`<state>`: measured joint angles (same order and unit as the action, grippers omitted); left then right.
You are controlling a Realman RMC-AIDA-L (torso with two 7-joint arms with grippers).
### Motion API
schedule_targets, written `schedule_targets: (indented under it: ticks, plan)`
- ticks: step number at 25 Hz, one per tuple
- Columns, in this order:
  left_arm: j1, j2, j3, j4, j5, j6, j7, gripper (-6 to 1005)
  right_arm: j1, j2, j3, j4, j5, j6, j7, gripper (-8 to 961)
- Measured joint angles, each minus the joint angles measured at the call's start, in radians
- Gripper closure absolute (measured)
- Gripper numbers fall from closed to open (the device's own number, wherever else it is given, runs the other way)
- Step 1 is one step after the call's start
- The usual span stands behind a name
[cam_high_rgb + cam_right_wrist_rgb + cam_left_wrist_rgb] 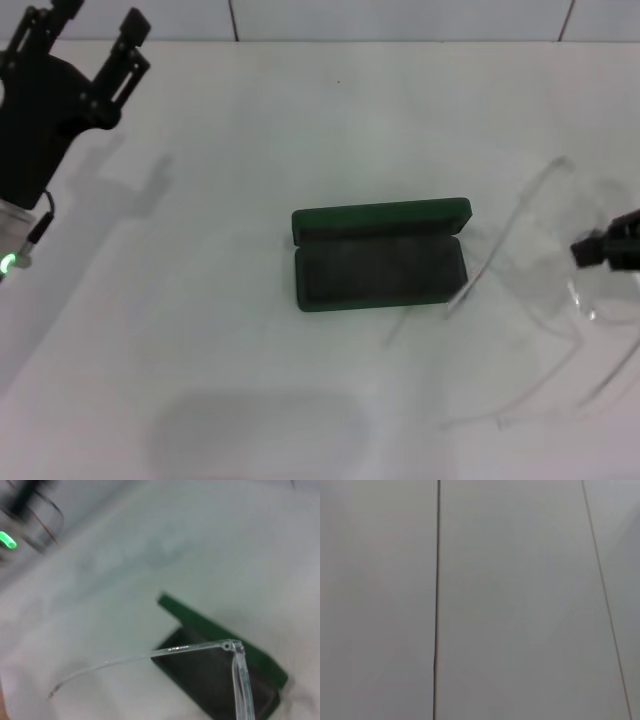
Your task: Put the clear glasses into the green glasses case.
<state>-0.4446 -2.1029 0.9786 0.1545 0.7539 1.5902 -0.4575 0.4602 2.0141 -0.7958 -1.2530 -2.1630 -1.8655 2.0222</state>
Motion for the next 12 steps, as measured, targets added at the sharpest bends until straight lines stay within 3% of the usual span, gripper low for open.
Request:
schedule_targets:
  ticks: [3, 6, 12]
  plan:
    - [-0.035, -0.002, -0.004, -0.071, -0.018, 0.008, 0.039, 276, 0.007, -0.015, 0.101, 0.116, 0.042, -0.002, -0.134, 838]
    - [-0.066, -0.005, -0.007, -0.142, -0.077, 0.01, 0.041, 306, 0.009, -0.023, 0.133, 0.219, 0.101, 0.021, -0.263, 838]
    - [-0.117, -0.005, -0.004, -0.245, -0.177, 0.004, 0.02, 392, 0.011, -0.011, 0.141, 0.34, 0.2, 0.104, -0.447, 838]
